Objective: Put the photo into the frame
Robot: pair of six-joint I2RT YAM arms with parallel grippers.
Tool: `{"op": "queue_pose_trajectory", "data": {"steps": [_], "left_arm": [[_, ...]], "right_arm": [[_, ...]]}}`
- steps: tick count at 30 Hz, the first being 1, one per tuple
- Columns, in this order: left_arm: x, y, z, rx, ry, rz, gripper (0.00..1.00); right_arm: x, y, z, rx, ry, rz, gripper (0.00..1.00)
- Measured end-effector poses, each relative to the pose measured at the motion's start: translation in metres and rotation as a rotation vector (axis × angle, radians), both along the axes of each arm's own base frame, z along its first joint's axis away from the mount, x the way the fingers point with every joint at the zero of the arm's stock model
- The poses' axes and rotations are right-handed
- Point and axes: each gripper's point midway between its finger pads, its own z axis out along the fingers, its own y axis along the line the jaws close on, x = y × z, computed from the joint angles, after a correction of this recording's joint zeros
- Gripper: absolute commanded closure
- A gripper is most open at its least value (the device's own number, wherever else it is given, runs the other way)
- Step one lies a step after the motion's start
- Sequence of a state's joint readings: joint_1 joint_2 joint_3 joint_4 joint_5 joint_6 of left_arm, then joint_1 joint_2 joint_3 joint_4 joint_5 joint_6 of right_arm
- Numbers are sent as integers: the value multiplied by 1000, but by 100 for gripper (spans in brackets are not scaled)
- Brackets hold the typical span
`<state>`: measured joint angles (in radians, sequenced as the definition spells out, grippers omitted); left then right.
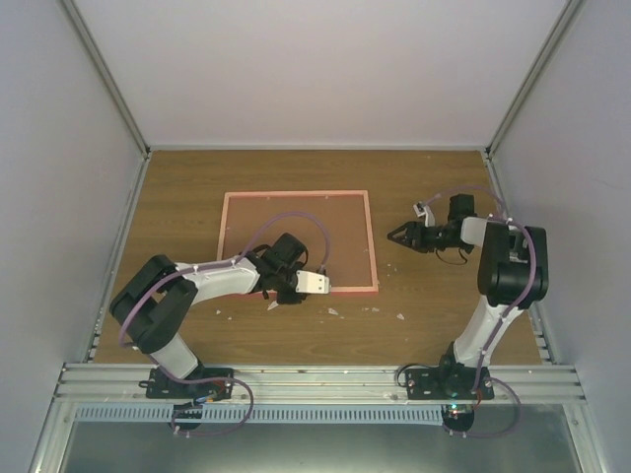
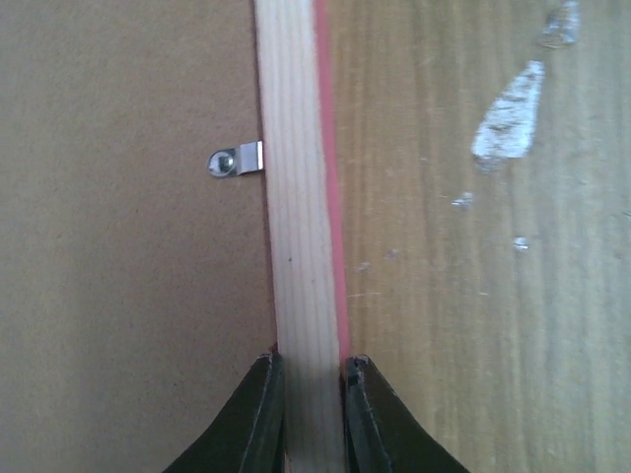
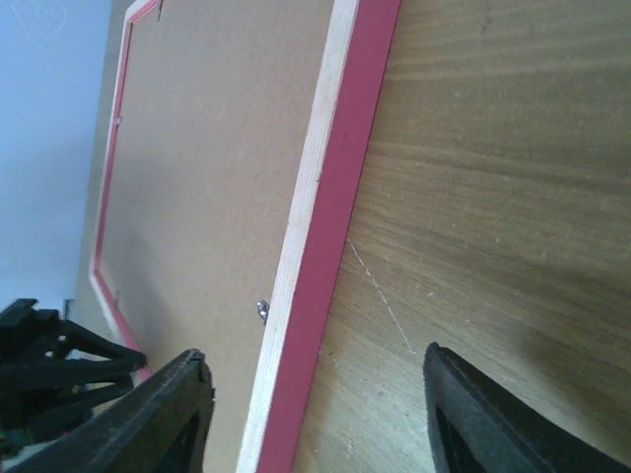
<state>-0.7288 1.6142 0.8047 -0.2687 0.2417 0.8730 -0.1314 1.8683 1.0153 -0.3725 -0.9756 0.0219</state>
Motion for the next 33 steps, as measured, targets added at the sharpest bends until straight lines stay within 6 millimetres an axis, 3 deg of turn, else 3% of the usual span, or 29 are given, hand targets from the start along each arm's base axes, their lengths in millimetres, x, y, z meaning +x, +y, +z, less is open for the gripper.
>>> {"op": "queue_pose_trajectory", "data": {"steps": [4, 17, 27, 33], "left_arm": [[6, -3, 2, 6, 22, 34, 96], [7, -13, 22, -33, 73, 75, 99], [6, -21, 36, -77, 99, 80, 99], [2, -23, 42, -97, 109, 72, 99]], "right_arm": [[-6, 4, -11, 45, 58, -5, 20], [-15, 28, -11, 270, 172, 36, 11], [-25, 69, -6, 415, 282, 148, 27], [-27, 75, -10, 507, 346, 167, 43]]}}
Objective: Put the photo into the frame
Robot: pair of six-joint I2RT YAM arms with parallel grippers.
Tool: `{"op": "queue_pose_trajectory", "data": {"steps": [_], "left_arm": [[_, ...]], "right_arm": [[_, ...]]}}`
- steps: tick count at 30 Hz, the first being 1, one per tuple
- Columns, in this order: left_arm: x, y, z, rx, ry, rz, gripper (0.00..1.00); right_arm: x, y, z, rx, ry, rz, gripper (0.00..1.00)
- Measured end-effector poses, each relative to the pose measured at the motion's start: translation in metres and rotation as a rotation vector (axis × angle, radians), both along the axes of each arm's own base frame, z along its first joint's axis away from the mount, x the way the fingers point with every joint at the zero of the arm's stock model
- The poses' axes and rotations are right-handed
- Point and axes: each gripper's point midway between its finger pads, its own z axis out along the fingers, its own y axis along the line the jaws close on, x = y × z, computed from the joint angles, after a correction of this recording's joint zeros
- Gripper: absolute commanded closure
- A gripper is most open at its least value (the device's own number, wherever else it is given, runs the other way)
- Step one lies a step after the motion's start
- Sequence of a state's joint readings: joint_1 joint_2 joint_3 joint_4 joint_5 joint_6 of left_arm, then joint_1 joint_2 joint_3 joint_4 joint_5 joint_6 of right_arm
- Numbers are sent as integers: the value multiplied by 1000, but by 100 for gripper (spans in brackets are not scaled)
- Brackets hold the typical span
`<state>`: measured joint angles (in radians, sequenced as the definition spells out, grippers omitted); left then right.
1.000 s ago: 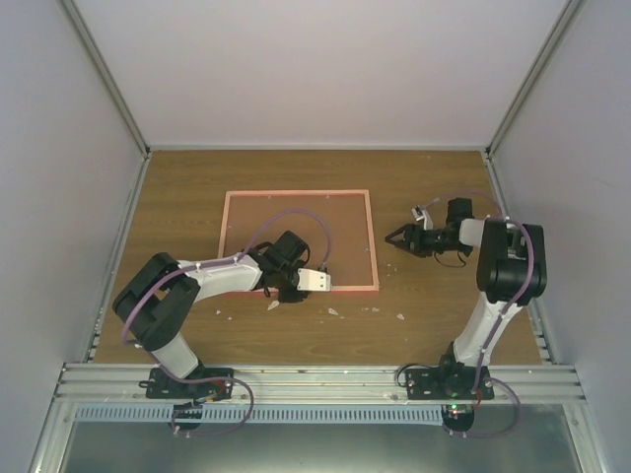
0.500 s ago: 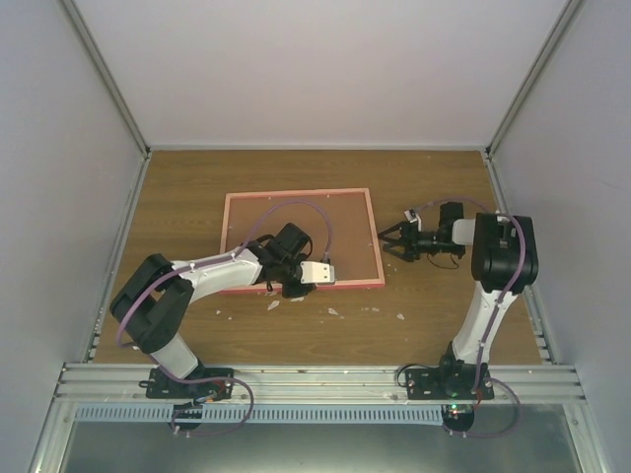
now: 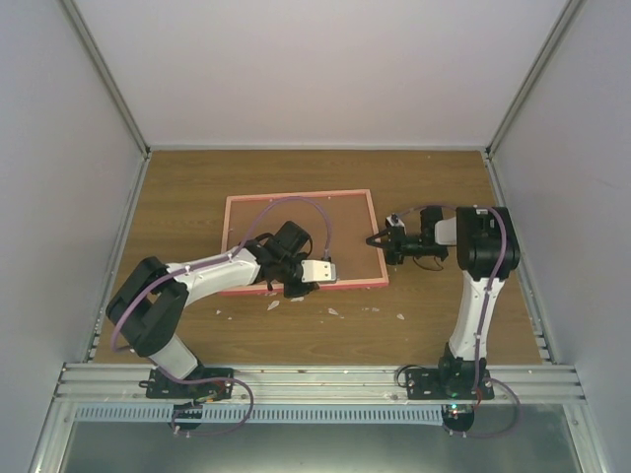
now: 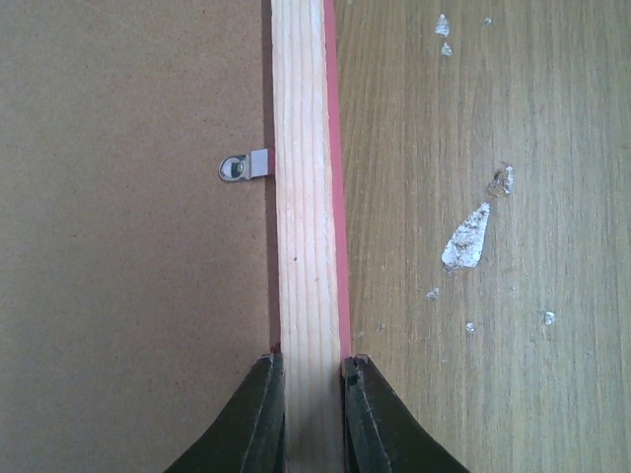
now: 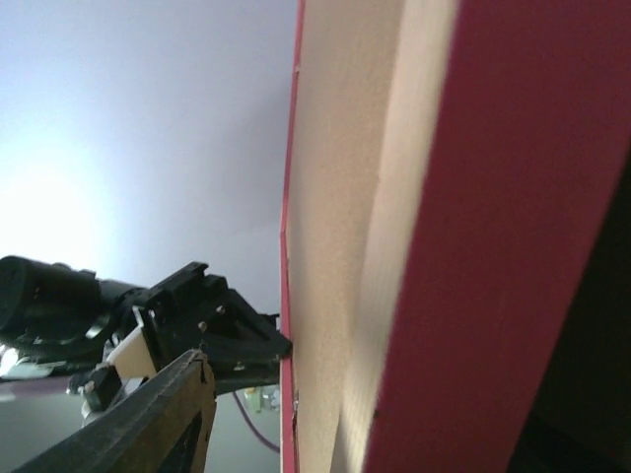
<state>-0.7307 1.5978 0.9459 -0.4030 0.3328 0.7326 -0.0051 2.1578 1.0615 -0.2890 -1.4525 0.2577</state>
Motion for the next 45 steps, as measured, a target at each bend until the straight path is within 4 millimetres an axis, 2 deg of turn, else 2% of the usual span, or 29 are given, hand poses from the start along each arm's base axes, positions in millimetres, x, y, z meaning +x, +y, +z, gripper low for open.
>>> {"op": "queue_pose_trajectory", "data": {"steps": [2, 10, 12, 16, 20, 26, 30, 32, 34, 37, 40, 42, 45], "left_arm": [[-1, 0, 0, 0, 0, -3, 99], [-10, 0, -4, 9, -28, -31, 98], [-11, 0, -4, 10, -35, -35, 94], [-11, 0, -1, 8, -45, -39, 81], [-11, -1, 5, 1, -73, -63, 50], [-5, -6, 36, -49, -137, -69, 21], [22, -4, 74, -114, -188, 13, 9], [46, 4, 97, -150, -219, 94, 6], [80, 20, 129, -201, -257, 212, 5], [139, 58, 189, -288, -336, 425, 5], [189, 104, 243, -378, -419, 623, 5], [210, 135, 264, -420, -453, 735, 5], [226, 170, 274, -450, -459, 859, 5]], "right_arm": [[1, 0, 0, 24, 2, 3, 45], [3, 1, 2, 58, 20, 5, 69], [3, 0, 2, 59, 18, 5, 72], [4, 1, 2, 49, 22, 4, 76], [9, 0, 1, 15, 34, 0, 82], [21, -3, 3, -26, -20, -5, 91], [28, -6, 11, -45, -27, -9, 99], [35, -7, 20, -63, -39, -11, 100], [44, -10, 31, -87, -52, -14, 99], [62, -17, 57, -138, -97, -27, 100], [84, -27, 94, -196, -208, -40, 100], [97, -34, 123, -241, -316, -48, 100], [110, -42, 173, -320, -518, -61, 99]]}}
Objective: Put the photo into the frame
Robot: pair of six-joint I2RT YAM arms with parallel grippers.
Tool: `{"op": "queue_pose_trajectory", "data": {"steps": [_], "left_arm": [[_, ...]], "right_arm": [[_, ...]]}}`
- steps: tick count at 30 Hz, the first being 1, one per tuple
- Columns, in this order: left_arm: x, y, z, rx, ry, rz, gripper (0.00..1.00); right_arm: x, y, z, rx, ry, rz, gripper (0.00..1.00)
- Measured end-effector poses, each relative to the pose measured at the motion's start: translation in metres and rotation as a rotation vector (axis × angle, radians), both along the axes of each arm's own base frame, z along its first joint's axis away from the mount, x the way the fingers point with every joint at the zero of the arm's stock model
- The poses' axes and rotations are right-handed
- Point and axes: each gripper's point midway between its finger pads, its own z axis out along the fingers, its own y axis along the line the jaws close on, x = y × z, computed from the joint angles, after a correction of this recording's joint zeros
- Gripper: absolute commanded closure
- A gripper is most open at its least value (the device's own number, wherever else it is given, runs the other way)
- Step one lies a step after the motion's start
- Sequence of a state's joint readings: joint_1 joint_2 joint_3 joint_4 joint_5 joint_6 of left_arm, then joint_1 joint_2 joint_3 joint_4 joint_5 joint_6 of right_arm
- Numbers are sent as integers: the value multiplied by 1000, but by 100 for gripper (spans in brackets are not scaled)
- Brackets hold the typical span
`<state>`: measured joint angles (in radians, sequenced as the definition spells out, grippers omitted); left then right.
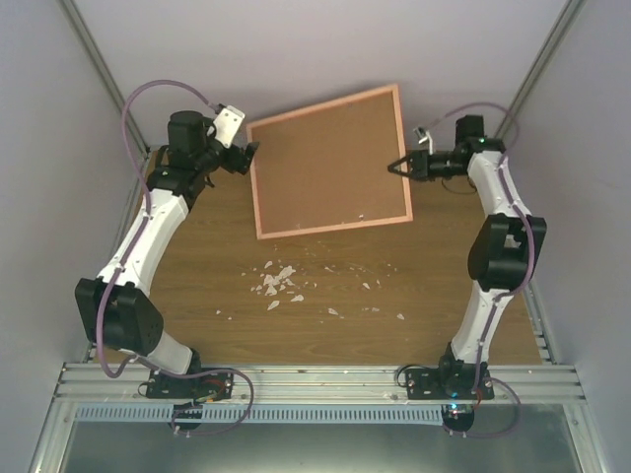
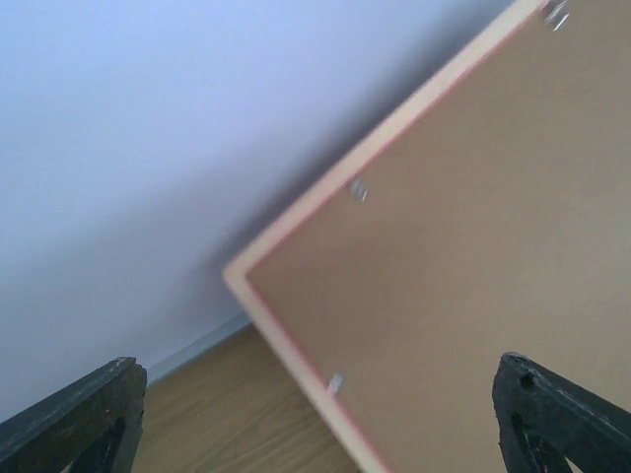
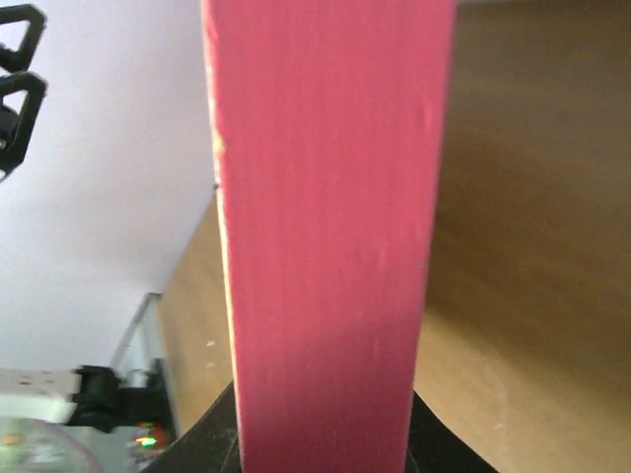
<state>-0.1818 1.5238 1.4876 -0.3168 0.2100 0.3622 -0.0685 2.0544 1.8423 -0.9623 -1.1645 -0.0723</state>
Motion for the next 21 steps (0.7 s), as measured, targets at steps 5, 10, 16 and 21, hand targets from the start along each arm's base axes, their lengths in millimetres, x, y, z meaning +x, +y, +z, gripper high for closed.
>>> {"op": "queue_pose_trajectory", "data": {"steps": [5, 10, 16, 21], "left_arm": [[12, 28, -1, -63, 29, 89, 5], [20, 47, -1, -90, 37, 133, 5], [32, 90, 17, -98, -10, 211, 5], [34, 127, 33, -94, -54, 281, 5]], "right_arm": [[2, -9, 70, -156, -307, -22, 99], [-2, -20, 116, -347, -566, -84, 99], [-14, -1, 138, -600, -821, -100, 99], [-39, 42, 136, -733, -990, 6, 99]]}}
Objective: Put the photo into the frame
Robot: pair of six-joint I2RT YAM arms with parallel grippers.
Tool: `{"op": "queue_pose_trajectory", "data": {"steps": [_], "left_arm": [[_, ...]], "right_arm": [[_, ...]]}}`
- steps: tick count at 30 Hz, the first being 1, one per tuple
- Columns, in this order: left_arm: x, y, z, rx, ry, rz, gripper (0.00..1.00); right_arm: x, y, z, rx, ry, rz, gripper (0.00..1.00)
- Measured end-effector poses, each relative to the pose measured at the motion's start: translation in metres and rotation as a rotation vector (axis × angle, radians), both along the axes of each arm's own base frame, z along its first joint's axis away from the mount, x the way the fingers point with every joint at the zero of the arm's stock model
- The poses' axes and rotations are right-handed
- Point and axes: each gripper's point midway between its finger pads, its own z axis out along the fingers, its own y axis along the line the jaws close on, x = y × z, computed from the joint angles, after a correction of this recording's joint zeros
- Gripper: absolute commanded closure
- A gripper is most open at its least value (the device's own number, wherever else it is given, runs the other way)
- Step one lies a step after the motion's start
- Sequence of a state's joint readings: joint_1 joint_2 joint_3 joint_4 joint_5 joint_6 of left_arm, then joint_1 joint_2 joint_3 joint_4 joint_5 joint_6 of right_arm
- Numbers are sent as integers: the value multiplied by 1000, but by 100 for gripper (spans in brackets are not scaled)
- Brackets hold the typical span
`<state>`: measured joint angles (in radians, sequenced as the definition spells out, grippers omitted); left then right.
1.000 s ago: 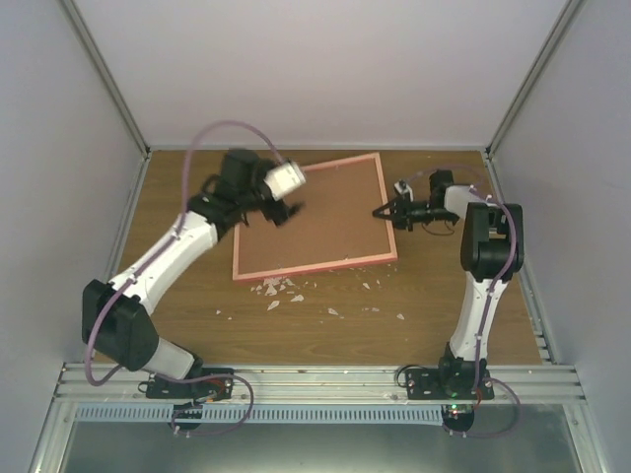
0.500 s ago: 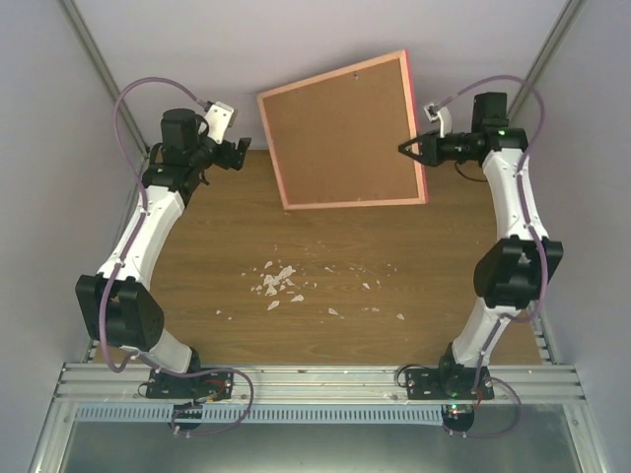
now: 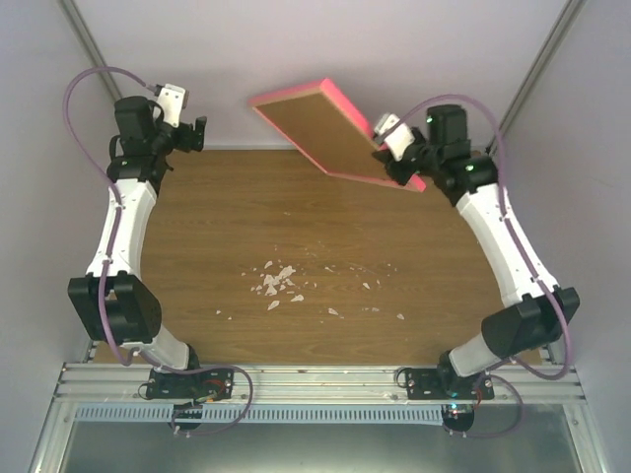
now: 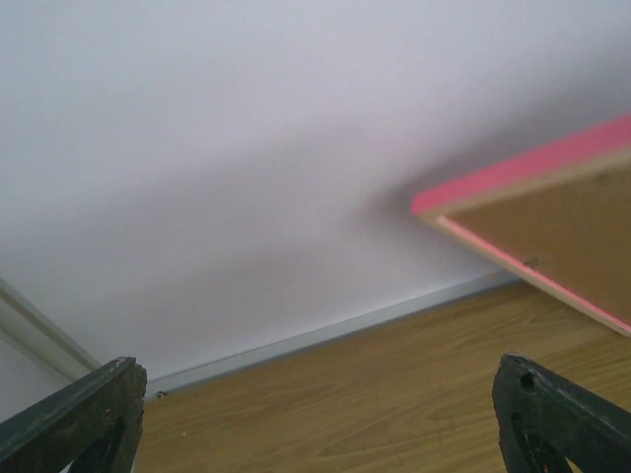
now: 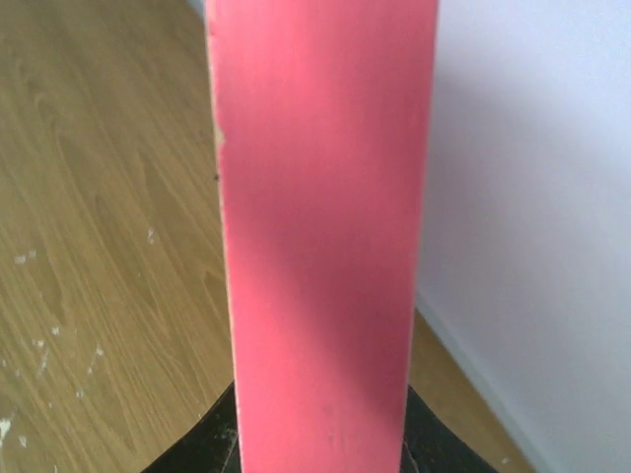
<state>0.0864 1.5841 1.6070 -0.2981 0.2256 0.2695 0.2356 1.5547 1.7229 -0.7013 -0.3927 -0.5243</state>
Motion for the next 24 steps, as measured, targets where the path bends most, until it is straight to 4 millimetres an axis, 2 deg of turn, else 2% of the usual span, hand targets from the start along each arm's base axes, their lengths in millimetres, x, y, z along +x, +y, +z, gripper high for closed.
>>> {"op": "queue_pose_trajectory", "data": {"steps": [4, 7, 13, 16, 19, 22, 24], "left_arm": [[-4, 2, -6, 8, 10, -6, 5], [-13, -1, -14, 27, 21, -23, 5], [-30, 6, 3, 43, -17, -24, 5], [-46, 8, 15, 51, -44, -26, 5], [-70, 5, 23, 75, -73, -40, 5], [-95, -2, 24, 86, -80, -68, 5], [-111, -9, 17, 76, -54, -102, 5]], "right_arm": [[-31, 40, -14, -168, -115, 81, 99], [-53, 62, -27, -281, -183, 123, 99], [-92, 94, -56, -471, -297, 169, 99], [-105, 104, -71, -535, -327, 177, 100], [-114, 107, -87, -576, -352, 173, 99], [-114, 102, -101, -606, -373, 150, 98], [-112, 97, -113, -630, -378, 134, 93]]}}
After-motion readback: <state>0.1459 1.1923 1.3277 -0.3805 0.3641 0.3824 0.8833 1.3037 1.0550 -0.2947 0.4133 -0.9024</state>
